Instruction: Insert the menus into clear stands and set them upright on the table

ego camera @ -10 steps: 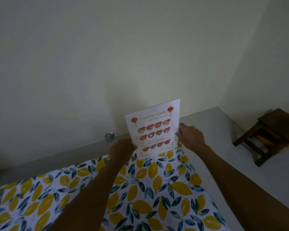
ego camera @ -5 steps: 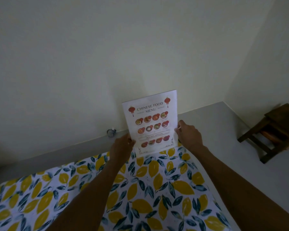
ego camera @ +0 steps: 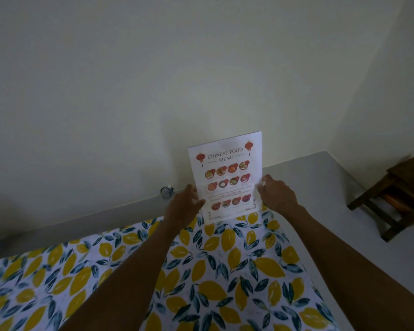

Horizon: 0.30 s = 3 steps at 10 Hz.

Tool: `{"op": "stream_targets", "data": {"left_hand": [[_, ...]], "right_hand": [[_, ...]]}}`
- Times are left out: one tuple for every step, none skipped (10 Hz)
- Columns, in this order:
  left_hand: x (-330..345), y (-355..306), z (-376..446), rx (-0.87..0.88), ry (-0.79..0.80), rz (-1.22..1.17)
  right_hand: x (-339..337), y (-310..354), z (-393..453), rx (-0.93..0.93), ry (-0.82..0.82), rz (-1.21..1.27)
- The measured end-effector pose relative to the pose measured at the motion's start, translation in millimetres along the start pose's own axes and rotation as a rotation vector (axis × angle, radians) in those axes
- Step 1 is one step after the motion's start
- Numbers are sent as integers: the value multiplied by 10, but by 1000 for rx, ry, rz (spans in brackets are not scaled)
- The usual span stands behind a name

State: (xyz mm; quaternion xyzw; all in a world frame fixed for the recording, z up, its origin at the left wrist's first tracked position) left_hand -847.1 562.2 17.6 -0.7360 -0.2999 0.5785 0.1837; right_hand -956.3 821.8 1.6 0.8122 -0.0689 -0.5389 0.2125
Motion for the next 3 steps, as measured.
{"op": "stream_targets", "data": {"left_hand": [[-27,17,-10,2,23,-7],[-19,39,-53,1,7,16],[-75,79,-107,-86,-64,149]], "right_hand": [[-25,-15,-53,46,26,11],[-34,-48,-114,72,24,-32],[-88,-36,-207,60,2,-55]]}}
Point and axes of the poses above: each hand's wrist, its own z-axis towards the middle knuckle, its own x-axis out of the palm, y = z × x, the point moved 5 cm from there along z, towards the middle knuckle, and after that the axes turned 15 degrees about y, right-handed, at the moved point
